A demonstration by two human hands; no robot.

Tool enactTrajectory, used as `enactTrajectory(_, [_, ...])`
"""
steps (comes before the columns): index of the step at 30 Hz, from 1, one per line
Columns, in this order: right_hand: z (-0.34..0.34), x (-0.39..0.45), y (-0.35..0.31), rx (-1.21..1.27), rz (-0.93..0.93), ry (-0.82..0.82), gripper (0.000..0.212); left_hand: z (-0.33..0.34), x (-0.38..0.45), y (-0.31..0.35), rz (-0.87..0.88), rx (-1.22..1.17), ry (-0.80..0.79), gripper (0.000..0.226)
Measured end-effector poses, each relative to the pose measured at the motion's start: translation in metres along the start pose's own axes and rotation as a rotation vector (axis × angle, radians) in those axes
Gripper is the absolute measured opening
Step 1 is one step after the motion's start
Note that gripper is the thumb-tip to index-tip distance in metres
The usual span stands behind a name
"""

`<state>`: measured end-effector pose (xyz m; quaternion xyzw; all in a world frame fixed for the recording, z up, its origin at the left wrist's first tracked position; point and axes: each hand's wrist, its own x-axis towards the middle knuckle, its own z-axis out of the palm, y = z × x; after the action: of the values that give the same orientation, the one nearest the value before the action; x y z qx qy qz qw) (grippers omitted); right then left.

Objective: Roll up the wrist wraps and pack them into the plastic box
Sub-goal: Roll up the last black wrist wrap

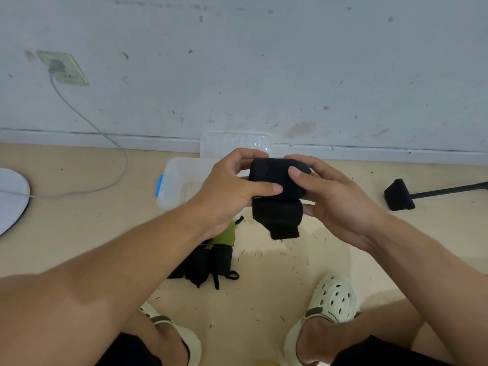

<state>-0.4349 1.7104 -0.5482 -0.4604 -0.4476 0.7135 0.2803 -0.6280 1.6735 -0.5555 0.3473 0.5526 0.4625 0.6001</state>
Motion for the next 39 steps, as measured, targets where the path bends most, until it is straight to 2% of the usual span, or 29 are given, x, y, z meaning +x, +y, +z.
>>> enactTrajectory(6, [0.001, -0.002, 0.0, -0.015, 0.032, -0.02, 0.045, -0.001, 0.001, -0.003, 0.104, 0.147, -0.003, 0.057])
enactTrajectory(13, [0.001, -0.002, 0.0, 0.044, 0.005, -0.002, 0.049, 0.0, 0.001, -0.003, 0.139, 0.174, -0.013, 0.058])
enactTrajectory(20, [0.0, -0.003, -0.002, 0.054, -0.124, 0.038, 0.051, 0.004, -0.002, 0.007, -0.092, -0.05, -0.056, 0.066])
enactTrajectory(24, [0.0, -0.002, 0.0, 0.013, -0.146, 0.025, 0.045, 0.003, 0.0, 0.007, -0.174, -0.146, -0.043, 0.045])
enactTrajectory(30, [0.0, -0.002, -0.002, 0.014, -0.11, 0.011, 0.055, 0.0, 0.002, 0.006, -0.121, -0.145, -0.032, 0.049])
enactTrajectory(36, [0.002, -0.002, -0.002, 0.047, 0.011, 0.007, 0.05, -0.002, 0.001, 0.002, 0.008, 0.01, -0.077, 0.058])
enactTrajectory(39, [0.001, -0.003, -0.002, 0.055, 0.014, 0.012, 0.049, 0.0, 0.0, 0.002, 0.023, 0.032, -0.089, 0.06])
